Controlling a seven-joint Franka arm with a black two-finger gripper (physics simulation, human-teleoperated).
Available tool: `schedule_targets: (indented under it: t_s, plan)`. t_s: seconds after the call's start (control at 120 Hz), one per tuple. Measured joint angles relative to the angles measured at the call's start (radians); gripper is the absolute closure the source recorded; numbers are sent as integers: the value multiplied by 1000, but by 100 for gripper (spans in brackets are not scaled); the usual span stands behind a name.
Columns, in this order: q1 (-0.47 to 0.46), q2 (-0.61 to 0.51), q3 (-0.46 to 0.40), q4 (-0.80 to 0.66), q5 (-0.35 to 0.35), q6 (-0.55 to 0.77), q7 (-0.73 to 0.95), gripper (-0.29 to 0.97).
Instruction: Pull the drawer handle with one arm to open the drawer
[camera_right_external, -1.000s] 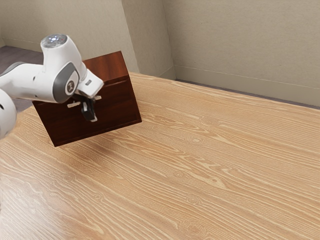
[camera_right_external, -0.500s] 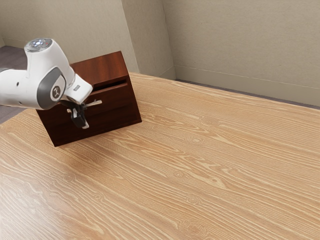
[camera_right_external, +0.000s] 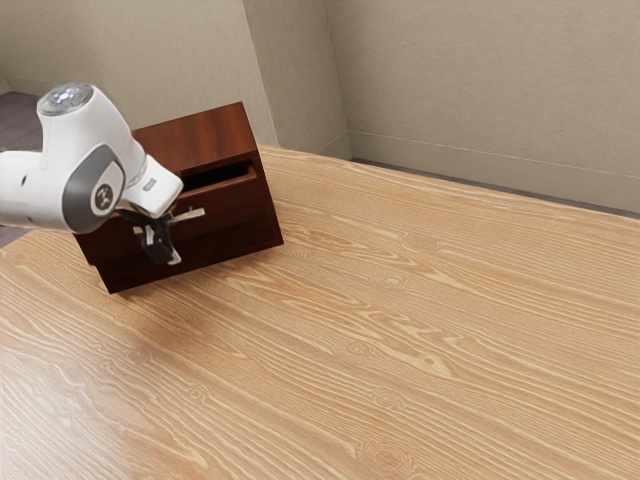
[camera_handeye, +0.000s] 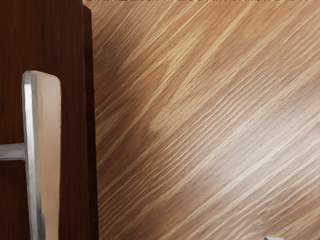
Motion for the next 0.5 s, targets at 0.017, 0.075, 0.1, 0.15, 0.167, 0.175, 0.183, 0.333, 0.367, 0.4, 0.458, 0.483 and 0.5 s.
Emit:
schedule_targets:
  t_s: [0.017,0.075,0.1,0.15,0.167,0.175,0.183,0.333,0.367,0.4,0.458,0.483,0.5]
  plan:
    - [-1,-7,-1,-7,0,2,0,18]
    - [-6,-35,-1,-31,1,8,-1,23]
    - [-8,-48,-2,-43,2,10,-2,25]
    - [-13,-69,-2,-65,4,14,-3,25]
    - [-15,-76,-1,-72,5,15,-3,25]
    - [-16,-79,-1,-76,6,16,-3,24]
    - [-17,-82,0,-80,6,17,-3,24]
    - [-25,-136,-1,-142,11,33,-6,22]
    - [-26,-148,-1,-154,13,35,-7,23]
    - [-28,-160,-1,-166,16,37,-8,23]
    - [-33,-182,-1,-188,22,40,-10,23]
    - [-34,-194,-1,-198,25,41,-11,22]
    - [-34,-203,0,-206,26,42,-11,22]
